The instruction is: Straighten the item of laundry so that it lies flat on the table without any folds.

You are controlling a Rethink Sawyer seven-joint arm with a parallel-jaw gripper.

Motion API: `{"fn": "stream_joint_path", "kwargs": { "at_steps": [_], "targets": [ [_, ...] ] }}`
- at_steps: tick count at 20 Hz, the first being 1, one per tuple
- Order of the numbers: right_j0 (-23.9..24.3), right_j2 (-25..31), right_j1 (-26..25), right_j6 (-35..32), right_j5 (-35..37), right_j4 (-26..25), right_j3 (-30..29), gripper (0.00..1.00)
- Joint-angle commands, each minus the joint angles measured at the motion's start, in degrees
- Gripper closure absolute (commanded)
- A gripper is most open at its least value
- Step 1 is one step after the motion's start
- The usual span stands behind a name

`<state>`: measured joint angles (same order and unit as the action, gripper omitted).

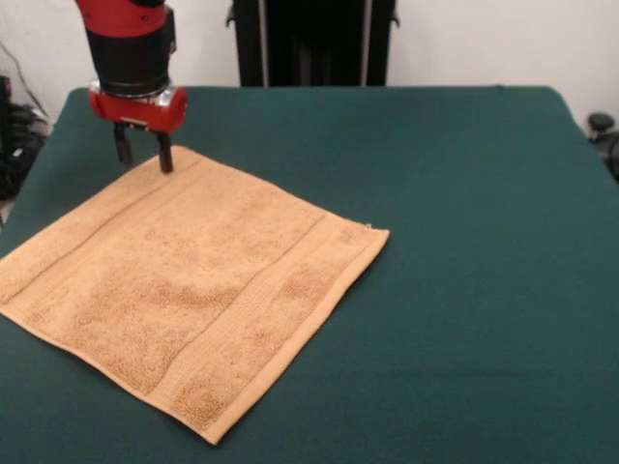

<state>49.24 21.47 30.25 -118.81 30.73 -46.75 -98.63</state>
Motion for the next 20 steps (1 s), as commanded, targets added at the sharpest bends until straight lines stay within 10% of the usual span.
{"fn": "stream_joint_path", "kwargs": {
  "at_steps": [1, 20],
  "targets": [
    [-2.8, 5.1, -1.3, 14.1, 4.7, -1.6, -4.2, 0.0],
    [-12.4, 2.1, 8.3, 1.6, 4.8, 3.4, -2.3, 0.0]
  ]
}}
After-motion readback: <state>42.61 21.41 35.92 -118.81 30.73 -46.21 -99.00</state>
